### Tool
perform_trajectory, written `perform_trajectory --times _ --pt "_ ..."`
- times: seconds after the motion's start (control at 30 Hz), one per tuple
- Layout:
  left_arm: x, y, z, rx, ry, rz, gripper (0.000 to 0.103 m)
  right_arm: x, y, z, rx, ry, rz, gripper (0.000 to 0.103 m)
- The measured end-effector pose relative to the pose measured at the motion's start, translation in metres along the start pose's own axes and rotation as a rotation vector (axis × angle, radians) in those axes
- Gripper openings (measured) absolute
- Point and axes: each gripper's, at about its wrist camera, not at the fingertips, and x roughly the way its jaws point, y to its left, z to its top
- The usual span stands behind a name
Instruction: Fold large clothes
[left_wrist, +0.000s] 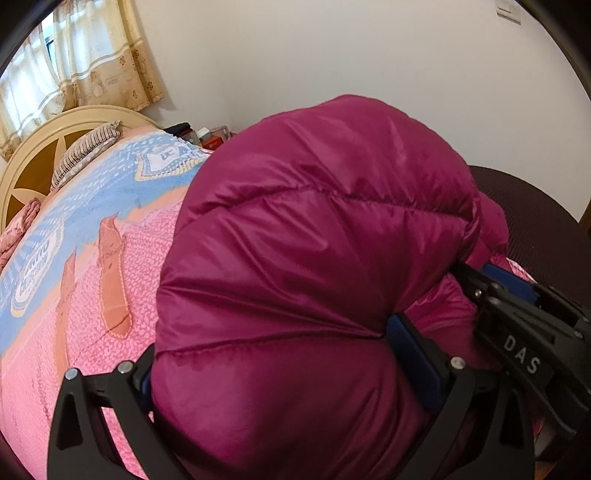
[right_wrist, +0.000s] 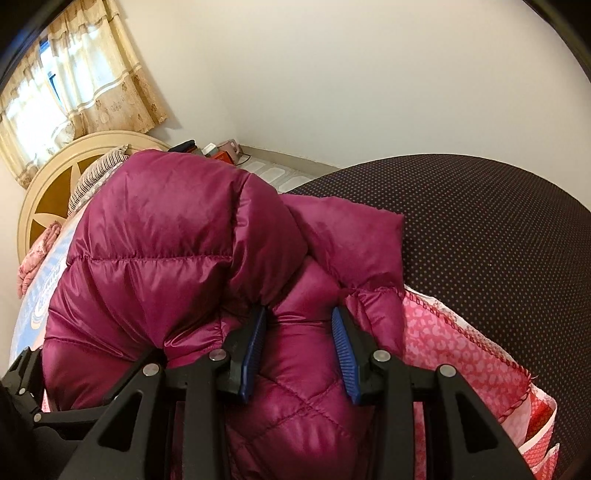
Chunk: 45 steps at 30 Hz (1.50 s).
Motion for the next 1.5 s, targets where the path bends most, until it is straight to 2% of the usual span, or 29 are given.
perform_trajectory --times 0.13,0.27,0.4,0.47,0.53,0.57,0.8,0.9,1.0,1.03,1.1,1.37,1.5 --pt "-0.013 0.002 -0.005 0.022 -0.006 0.006 0.103 0.000 0.012 -0.004 -0.040 -0.003 -0.045 0.039" --pt "-0.049 0.003 -0.020 0.050 -0.043 0.005 0.103 -0.007 0.024 -0.007 -0.097 -0.007 -0.110 0.040" --pt "-0.081 0.008 -0.035 0.067 -0.068 -0.011 0.103 -0.047 0.024 -0.020 -0.085 -0.048 -0.142 0.045" --pt "-0.093 0.008 -0.043 0.066 -0.075 0.003 0.103 -0.074 0.020 -0.032 -0.041 -0.093 -0.118 0.047" --pt "-0.102 0.005 -0.050 0.071 -0.079 0.012 0.103 -0.102 0.015 -0.049 -0.005 -0.101 -0.091 0.055" --pt "-0.107 0.002 -0.054 0.076 -0.081 0.016 0.103 -0.112 0.014 -0.056 0.003 -0.101 -0.086 0.056" --pt "-0.131 0.000 -0.090 0.120 -0.072 0.024 0.103 -0.157 0.003 -0.109 0.027 -0.050 -0.093 0.065" --pt "-0.147 0.003 -0.106 0.135 -0.089 0.031 0.103 -0.166 -0.005 -0.125 0.039 -0.012 -0.090 0.066" --pt "-0.162 0.009 -0.116 0.144 -0.109 0.079 0.103 -0.184 -0.009 -0.140 0.031 0.011 -0.083 0.066" --pt "-0.167 0.011 -0.119 0.136 -0.106 0.126 0.103 -0.191 -0.009 -0.142 0.024 0.002 -0.082 0.066" --pt "-0.177 0.014 -0.125 0.128 -0.120 0.166 0.103 -0.211 -0.006 -0.146 0.001 -0.035 -0.091 0.066" --pt "-0.239 0.030 -0.128 0.066 -0.277 0.132 0.103 -0.295 0.013 -0.137 -0.038 -0.270 -0.064 0.068" --pt "-0.267 0.037 -0.128 0.036 -0.348 0.107 0.103 -0.326 0.027 -0.135 -0.066 -0.366 -0.049 0.073"
